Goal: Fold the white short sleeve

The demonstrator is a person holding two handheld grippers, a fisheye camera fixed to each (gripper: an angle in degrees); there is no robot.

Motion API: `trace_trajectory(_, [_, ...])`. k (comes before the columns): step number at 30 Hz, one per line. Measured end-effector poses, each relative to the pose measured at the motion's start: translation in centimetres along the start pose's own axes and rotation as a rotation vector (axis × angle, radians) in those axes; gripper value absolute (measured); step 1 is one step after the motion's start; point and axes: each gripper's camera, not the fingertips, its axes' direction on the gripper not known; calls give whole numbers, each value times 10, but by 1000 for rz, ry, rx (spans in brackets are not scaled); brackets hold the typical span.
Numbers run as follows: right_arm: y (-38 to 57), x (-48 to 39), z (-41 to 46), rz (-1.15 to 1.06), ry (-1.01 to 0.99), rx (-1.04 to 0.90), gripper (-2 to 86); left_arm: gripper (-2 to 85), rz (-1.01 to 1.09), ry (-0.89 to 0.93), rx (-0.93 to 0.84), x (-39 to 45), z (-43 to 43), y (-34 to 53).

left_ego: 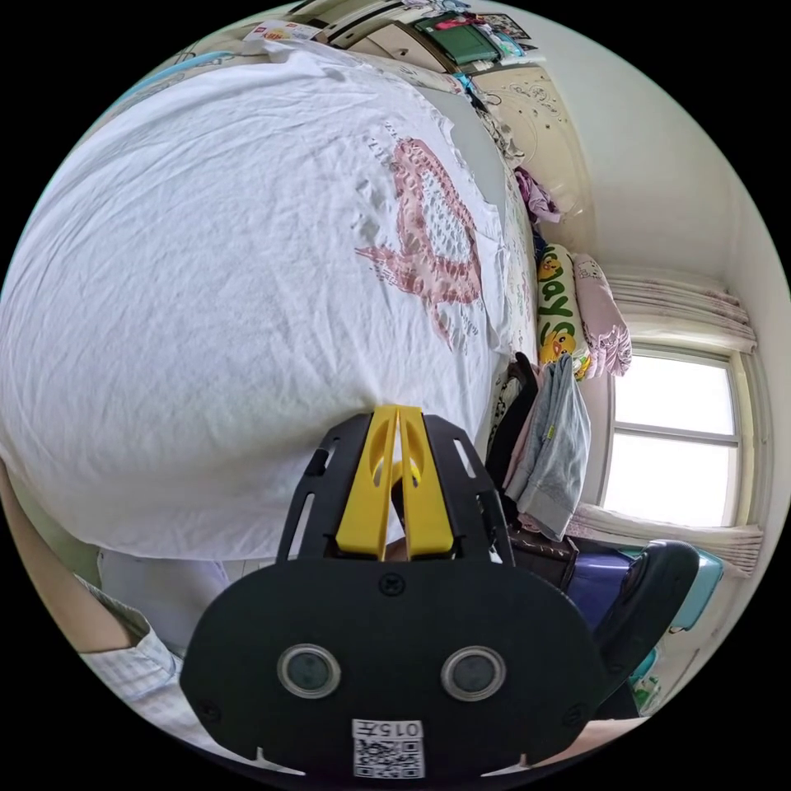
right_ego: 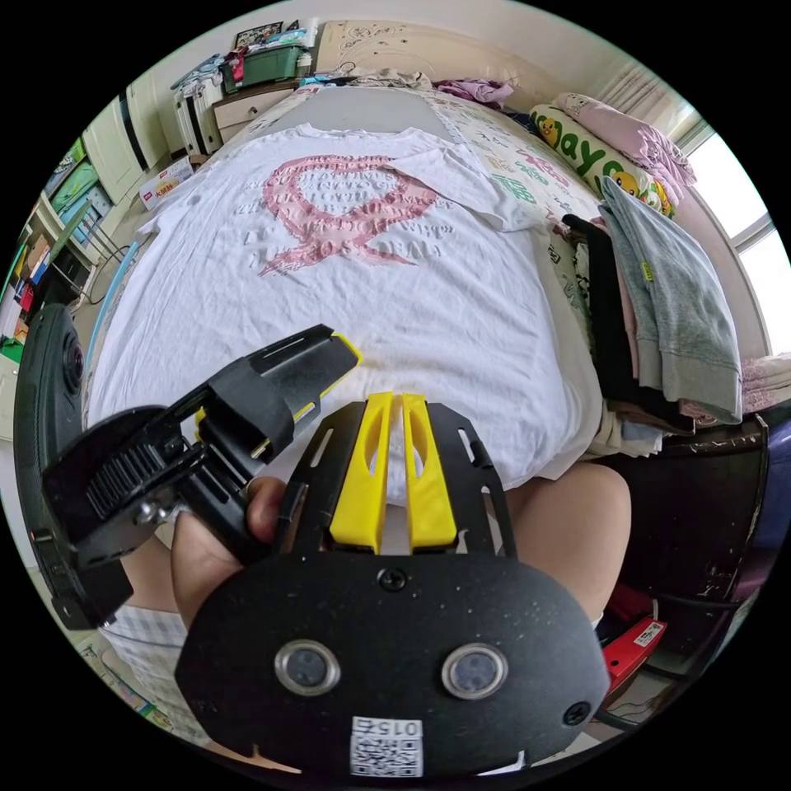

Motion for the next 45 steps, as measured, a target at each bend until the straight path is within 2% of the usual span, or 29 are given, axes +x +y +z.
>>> trace_trajectory(45, [-11,-10,12,-27,18,1,7,-8,-17,33,3,0,22,-6])
